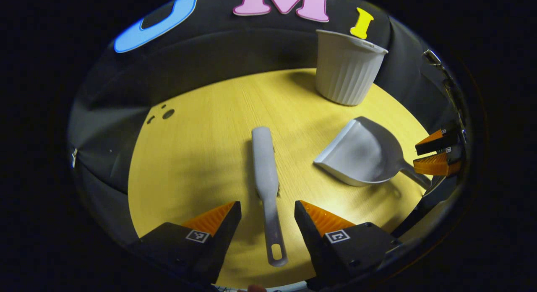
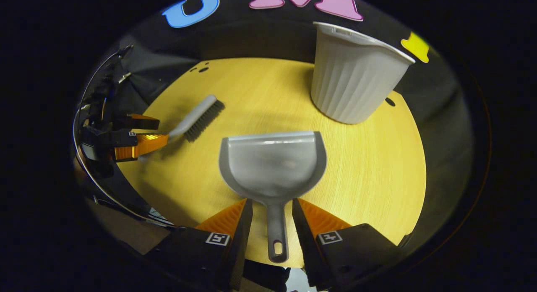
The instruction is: Pick up the small broom and dustpan from the desktop, sweep the trash into the dustpan with the broom, and then empty the trash into the garbage bin.
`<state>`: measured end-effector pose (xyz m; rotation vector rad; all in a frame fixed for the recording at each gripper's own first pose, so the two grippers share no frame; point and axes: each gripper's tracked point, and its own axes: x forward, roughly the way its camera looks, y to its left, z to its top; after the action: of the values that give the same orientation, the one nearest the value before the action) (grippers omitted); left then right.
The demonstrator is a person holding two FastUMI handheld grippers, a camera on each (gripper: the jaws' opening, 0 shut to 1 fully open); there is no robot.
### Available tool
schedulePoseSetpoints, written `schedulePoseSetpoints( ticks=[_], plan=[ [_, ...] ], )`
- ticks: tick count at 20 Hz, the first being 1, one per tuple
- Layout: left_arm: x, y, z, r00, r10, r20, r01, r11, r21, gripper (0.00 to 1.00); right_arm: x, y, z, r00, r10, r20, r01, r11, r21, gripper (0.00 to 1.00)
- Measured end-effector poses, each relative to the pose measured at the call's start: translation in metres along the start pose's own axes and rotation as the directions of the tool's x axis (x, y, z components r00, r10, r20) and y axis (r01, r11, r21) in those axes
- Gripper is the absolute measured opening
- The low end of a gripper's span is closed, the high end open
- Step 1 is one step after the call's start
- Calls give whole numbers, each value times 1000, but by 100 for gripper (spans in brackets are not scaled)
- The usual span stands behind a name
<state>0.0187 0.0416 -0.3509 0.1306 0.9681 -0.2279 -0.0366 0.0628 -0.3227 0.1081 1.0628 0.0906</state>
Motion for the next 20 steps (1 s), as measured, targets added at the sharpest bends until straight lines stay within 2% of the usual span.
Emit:
schedulePoseSetpoints(
  ticks=[3,5,7,8,10,14,16,18,20],
  plan=[
    [-33,-4,43,987,-10,162,14,1000,-24,86,-30,12,45,984,16,179,-14,1000,-13,65],
    [-60,-9,79,954,-28,298,35,999,-17,87,-52,17,76,957,11,289,-4,1000,-27,66],
    [-89,-17,112,909,-39,415,47,999,-9,91,-76,24,107,920,14,393,-7,1000,-18,70],
    [-105,-19,124,886,-34,462,42,999,-6,93,-89,25,121,898,10,440,-8,1000,-7,80],
    [-134,-23,143,843,-21,537,29,1000,-7,96,-115,24,146,852,-10,523,4,1000,14,88],
    [-191,-30,181,746,-2,666,23,999,-24,95,-155,8,188,735,-67,674,61,998,33,94],
    [-213,-26,194,693,30,720,-2,999,-40,95,-170,9,199,688,-83,721,92,995,26,97],
    [-226,-26,199,662,46,748,-24,999,-40,95,-179,15,204,663,-86,743,103,994,23,98],
    [-229,-30,198,658,42,752,-27,999,-32,95,-184,22,205,653,-81,753,103,995,17,97]
  ],
)
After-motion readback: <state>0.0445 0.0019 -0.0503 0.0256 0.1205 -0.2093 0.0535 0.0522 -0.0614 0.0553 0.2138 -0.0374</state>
